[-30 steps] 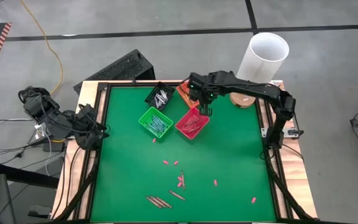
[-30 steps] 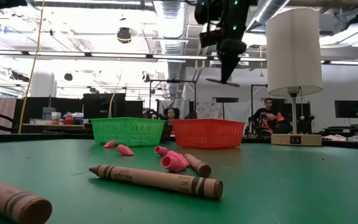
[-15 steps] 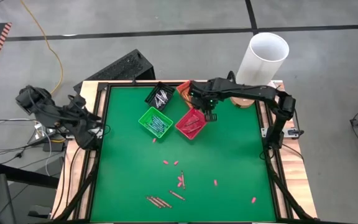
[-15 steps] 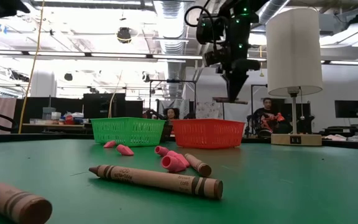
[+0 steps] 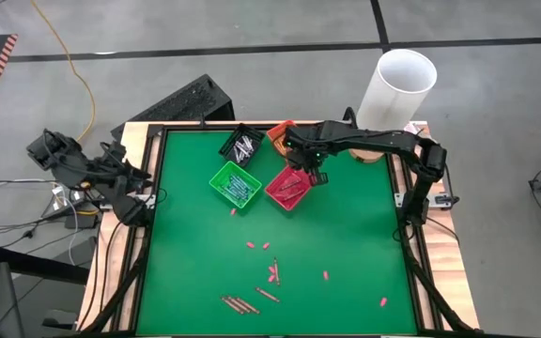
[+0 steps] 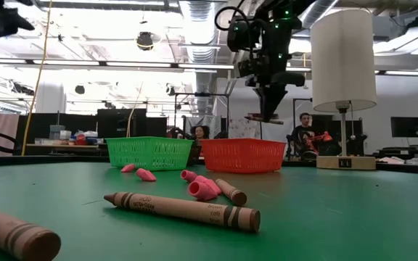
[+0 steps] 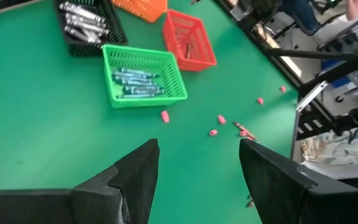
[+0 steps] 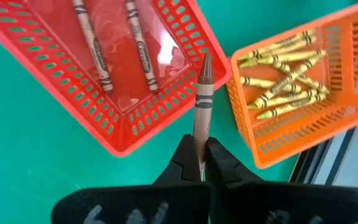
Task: Sort crayons
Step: Put the brown crayon into the bin
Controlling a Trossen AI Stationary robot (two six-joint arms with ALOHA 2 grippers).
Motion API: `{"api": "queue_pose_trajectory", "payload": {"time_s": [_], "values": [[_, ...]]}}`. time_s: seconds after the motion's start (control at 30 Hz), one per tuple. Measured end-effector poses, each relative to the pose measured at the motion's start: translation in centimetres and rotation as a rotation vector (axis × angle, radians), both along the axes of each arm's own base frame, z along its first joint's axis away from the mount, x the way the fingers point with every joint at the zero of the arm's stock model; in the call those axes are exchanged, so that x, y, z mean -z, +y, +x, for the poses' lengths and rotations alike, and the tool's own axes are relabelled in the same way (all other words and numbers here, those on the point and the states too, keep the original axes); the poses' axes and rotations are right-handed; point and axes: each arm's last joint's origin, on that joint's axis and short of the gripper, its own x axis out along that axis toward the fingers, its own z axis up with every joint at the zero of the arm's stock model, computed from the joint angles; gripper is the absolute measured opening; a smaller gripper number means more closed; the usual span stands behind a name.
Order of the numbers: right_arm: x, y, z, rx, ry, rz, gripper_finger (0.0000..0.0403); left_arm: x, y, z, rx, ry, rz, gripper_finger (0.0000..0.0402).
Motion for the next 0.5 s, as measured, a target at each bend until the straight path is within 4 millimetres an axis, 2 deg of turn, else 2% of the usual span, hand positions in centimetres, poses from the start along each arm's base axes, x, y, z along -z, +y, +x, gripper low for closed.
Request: {"api": "queue_pose_trajectory", "payload": {"time_s": [0.23,0.4,0.5], "values": [[-0.1,1.5,0.9,-0.191,-0.006,-0.029,0.0000,2.1,-0.3,0.4,-0.011,0.022,-0.017,0.0213],[0.1,2.9,2.5,-0.313,-0.068,-0.083,0.0000,2.4,-0.3,0.3,0.002,-0.042,-0.037,0.0213],[1.2,3.9,3.6,-0.347,-0.059,-0.077,0.0000,2.3,-0.2,0.2,0.003,-0.067,-0.042,0.0213]]}}
